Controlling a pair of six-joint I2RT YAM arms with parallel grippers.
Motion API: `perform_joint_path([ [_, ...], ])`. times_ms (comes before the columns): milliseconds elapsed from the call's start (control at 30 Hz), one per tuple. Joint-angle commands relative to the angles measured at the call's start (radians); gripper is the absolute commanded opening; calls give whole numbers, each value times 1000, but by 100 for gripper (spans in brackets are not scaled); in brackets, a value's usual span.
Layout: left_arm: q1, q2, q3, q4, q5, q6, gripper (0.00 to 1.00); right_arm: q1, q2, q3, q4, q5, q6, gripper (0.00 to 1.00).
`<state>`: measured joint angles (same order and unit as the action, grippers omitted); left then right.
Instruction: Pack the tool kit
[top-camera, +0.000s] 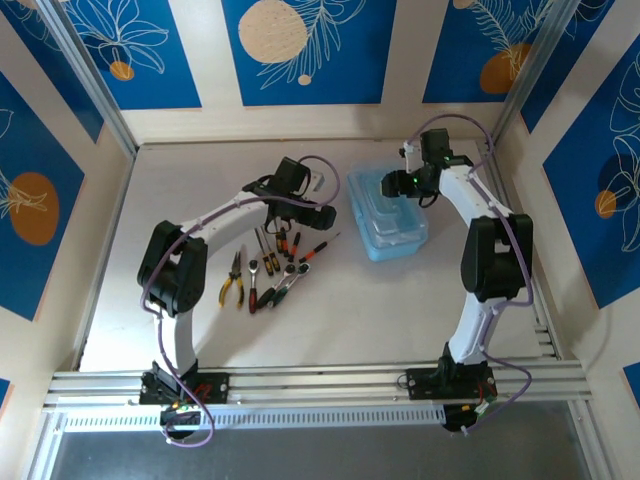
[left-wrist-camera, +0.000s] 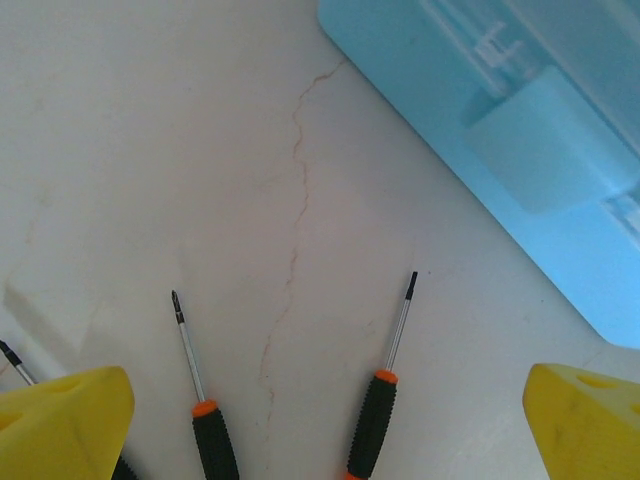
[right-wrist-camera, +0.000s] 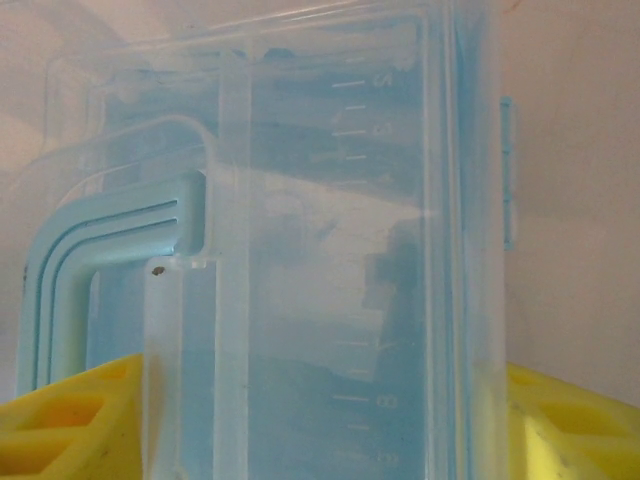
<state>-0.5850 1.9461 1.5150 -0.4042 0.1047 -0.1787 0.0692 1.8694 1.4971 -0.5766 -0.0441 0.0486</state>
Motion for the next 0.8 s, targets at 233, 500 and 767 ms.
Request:
perform_joint_path([
  [233, -3, -92, -37, 3, 1, 6, 100, -156, -162, -379, 170, -445, 244, 43],
  [500, -4, -141, -41, -5, -2, 11, 100, -229, -200, -613, 480, -724, 412, 43],
  [767, -5, -157, -41, -14, 2, 9, 100, -246, -158, -715, 668, -747, 526, 58],
])
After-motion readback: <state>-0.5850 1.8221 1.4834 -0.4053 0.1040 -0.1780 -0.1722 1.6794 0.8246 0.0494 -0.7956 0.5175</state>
